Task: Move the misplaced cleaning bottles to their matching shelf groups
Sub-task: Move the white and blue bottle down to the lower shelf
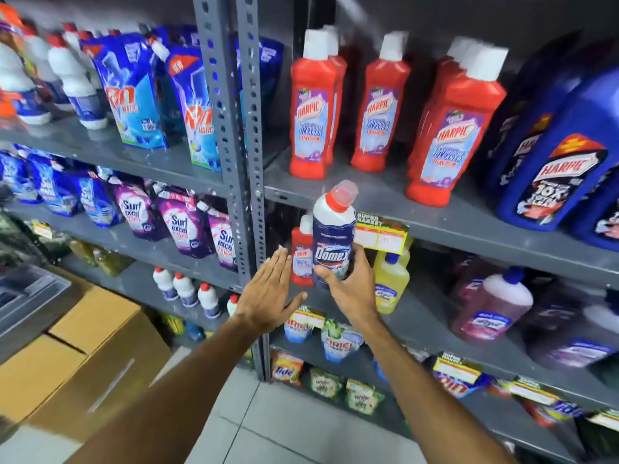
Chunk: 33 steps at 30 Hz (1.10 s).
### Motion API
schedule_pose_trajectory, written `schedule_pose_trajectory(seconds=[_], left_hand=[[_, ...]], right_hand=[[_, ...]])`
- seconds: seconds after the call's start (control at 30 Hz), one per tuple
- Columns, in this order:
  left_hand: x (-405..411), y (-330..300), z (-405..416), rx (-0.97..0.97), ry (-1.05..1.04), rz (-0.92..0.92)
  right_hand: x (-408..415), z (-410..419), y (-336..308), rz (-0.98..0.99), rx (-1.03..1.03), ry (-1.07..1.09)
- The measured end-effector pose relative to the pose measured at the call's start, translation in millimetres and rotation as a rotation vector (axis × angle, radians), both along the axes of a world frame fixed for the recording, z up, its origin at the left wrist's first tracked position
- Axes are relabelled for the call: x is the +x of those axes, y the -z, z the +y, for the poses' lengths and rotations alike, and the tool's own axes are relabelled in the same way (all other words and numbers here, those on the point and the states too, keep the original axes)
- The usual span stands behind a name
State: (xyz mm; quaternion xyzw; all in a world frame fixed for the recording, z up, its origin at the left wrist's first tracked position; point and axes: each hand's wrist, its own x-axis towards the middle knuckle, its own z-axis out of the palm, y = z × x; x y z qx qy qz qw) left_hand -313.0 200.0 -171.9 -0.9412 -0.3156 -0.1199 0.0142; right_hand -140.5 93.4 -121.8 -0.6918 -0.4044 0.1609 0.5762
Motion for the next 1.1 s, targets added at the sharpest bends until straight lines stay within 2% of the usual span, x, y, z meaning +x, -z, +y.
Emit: schedule_pose_trajectory(seconds=[0.3, 0.6, 0.93, 1.1], left_hand=[[15, 72, 17, -0.152, -0.042, 0.047], [42, 144, 47, -0.196, -0.099, 0.133], [48, 196, 61, -0.209, -0.175, 0.22], [47, 212, 62, -0.149, -0.178, 0.151]], right_hand=[[23, 14, 95, 0.096, -0.077, 0.062], [62, 62, 172, 0.107, -0.067, 0.102], [88, 94, 220, 0.117, -0.03, 0.14], [99, 109, 225, 0.114, -0.033, 0.133]])
